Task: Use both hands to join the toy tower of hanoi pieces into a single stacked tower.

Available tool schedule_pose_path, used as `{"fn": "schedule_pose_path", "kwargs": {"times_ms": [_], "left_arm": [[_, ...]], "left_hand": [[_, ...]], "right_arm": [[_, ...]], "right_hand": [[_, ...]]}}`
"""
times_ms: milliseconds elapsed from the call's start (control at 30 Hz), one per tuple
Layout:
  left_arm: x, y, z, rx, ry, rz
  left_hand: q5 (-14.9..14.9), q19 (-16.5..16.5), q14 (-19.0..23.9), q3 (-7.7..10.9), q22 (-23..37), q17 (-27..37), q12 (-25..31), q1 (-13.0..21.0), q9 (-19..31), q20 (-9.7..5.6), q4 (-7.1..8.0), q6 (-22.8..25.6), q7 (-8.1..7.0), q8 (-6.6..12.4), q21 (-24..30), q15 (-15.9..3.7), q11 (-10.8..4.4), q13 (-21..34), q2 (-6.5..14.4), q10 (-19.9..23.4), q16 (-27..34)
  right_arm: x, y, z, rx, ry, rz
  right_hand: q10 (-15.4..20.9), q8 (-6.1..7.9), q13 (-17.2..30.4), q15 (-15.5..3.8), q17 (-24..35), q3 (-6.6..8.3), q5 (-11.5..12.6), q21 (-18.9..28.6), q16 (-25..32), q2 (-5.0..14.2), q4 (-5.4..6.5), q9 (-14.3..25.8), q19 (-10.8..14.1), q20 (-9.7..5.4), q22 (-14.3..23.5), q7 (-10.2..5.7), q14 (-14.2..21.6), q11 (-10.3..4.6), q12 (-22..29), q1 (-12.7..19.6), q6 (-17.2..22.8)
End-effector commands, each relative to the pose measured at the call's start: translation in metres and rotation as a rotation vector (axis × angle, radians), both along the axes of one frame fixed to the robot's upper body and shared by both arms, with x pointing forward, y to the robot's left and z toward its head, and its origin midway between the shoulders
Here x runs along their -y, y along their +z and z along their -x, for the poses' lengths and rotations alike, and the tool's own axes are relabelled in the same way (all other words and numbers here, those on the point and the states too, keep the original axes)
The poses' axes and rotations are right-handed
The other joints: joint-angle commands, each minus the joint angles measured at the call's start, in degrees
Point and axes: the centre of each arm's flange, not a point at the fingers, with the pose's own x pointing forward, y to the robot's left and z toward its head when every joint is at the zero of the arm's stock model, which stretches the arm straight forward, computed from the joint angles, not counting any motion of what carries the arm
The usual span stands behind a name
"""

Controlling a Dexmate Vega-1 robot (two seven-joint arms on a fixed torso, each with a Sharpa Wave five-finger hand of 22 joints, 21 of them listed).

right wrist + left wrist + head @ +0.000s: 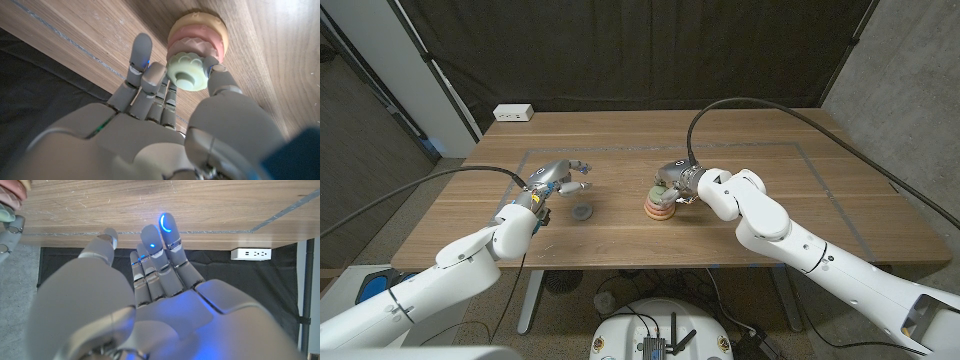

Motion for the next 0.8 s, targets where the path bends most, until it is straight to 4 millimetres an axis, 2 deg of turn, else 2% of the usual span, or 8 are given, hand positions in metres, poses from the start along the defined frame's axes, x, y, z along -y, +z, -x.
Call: {"fn": "schedule_pose_path", "kwargs": {"times_ms": [33,500,800], "left_arm": [[-0.0004,0.0003,-0.0006,-0.002,0.0,0.001],[-0.0034,-0.0006,-0.0013,-0.002,0.004,0.006],[-0.0044,0.0001,-0.0036,0.0,-0.001,0.007]], "left_hand": [[0.11,0.58,0.49,0.42,0.17,0.19,0.03,-0.13,0.23,-7.54,-0.22,0.55,-0.11,-0.09,0.36,-3.07,-0.01,0.18,-0.04,0.34,0.26],[0.07,0.57,0.41,0.58,0.17,0.22,-0.01,-0.22,0.27,-7.53,-0.2,0.67,-0.1,-0.09,0.37,-3.07,-0.04,0.27,-0.02,0.33,0.29],[0.06,0.55,0.46,0.64,0.17,0.31,-0.07,-0.26,0.29,-7.54,-0.21,0.64,-0.14,-0.12,0.36,-3.07,0.05,0.24,-0.05,0.32,0.39]], "right_arm": [[0.0005,-0.0038,-0.0025,-0.011,-0.007,0.003],[0.0027,-0.0038,-0.0046,-0.016,-0.019,0.007],[0.003,-0.004,-0.0053,-0.025,-0.025,0.01]], "right_hand": [[5.71,0.39,0.09,-0.87,0.1,3.49,0.26,0.01,0.13,2.77,2.86,0.19,0.03,-4.63,0.29,-5.53,-0.32,-5.38,0.2,-1.03,5.47],[5.57,0.24,0.18,-0.87,0.14,3.6,0.32,-0.06,0.19,2.52,2.81,0.19,-0.12,-4.6,0.2,-5.41,-0.46,-5.39,0.05,-1.31,5.25],[3.48,-0.08,0.08,-0.87,0.09,3.01,0.14,0.04,0.08,1.01,2.93,0.68,0.01,-4.54,0.19,-4.83,-0.63,-5.3,-0.84,-2.66,3.77]]}}
